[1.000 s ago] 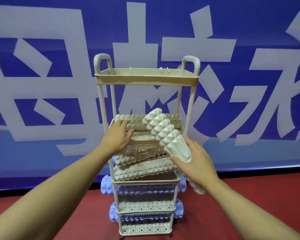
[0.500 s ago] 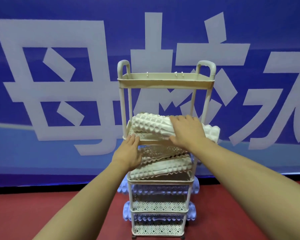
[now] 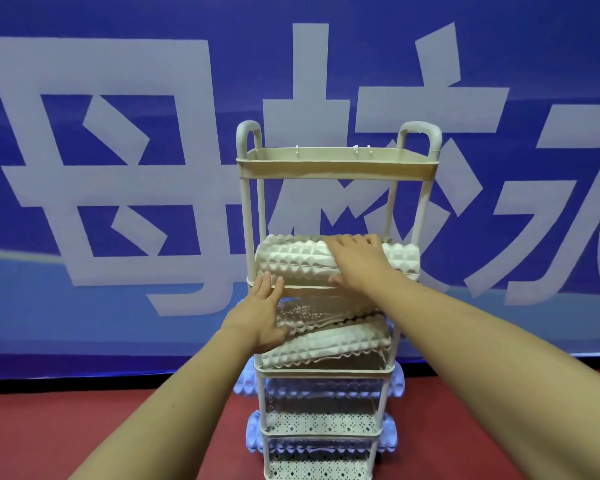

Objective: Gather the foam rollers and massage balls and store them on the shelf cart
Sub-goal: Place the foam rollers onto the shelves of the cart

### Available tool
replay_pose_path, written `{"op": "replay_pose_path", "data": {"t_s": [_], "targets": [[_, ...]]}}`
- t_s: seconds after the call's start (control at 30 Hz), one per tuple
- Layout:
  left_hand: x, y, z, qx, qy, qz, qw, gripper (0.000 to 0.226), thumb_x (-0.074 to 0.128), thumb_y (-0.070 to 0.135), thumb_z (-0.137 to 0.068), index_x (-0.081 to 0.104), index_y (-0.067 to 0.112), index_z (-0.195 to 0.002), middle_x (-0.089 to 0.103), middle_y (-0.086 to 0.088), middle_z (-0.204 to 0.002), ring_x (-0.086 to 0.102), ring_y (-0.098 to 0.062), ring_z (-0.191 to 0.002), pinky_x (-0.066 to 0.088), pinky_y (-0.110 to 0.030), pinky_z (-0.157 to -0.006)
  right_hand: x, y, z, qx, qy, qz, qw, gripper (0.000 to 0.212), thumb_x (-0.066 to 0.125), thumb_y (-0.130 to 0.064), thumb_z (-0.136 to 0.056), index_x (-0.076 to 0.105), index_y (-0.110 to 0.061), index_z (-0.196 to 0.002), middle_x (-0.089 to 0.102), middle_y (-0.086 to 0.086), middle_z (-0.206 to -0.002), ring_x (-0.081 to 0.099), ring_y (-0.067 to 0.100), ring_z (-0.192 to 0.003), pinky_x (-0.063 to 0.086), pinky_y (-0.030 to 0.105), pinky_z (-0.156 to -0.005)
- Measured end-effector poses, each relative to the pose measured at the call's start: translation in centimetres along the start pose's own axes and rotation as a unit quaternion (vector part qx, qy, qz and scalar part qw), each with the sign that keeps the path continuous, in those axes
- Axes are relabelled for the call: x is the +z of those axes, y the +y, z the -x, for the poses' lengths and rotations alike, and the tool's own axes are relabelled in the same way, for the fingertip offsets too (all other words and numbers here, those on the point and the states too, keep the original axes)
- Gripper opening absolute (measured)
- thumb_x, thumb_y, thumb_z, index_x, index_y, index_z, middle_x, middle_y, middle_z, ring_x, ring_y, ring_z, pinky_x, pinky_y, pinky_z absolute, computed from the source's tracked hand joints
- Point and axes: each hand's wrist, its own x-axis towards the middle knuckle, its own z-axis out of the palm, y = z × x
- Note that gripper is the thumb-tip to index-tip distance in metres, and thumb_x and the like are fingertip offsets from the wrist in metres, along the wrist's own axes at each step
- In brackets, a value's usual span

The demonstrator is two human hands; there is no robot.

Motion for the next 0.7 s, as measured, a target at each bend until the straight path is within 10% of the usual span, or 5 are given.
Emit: {"op": "replay_pose_path", "data": {"t_s": [0.7], "targets": [[-0.5, 0.7, 0.6, -0.002, -0.014, -0.015, 1.0, 0.102, 0.053, 0.057, -0.097, -0.015, 0.017, -0.161, -0.025, -0.006, -0.167, -0.02, -0.022, -0.156, 0.022, -0.042, -0.126, 3.1, 0.9, -0.4, 0.033, -0.082, -0.071, 0.994, 0.063, 0.045, -0.037, -0.106, 0.012, -0.039, -0.16, 0.022, 0.012, -0.165, 0.021, 0.036, -0.15, 0.019, 0.051, -0.119]]}}
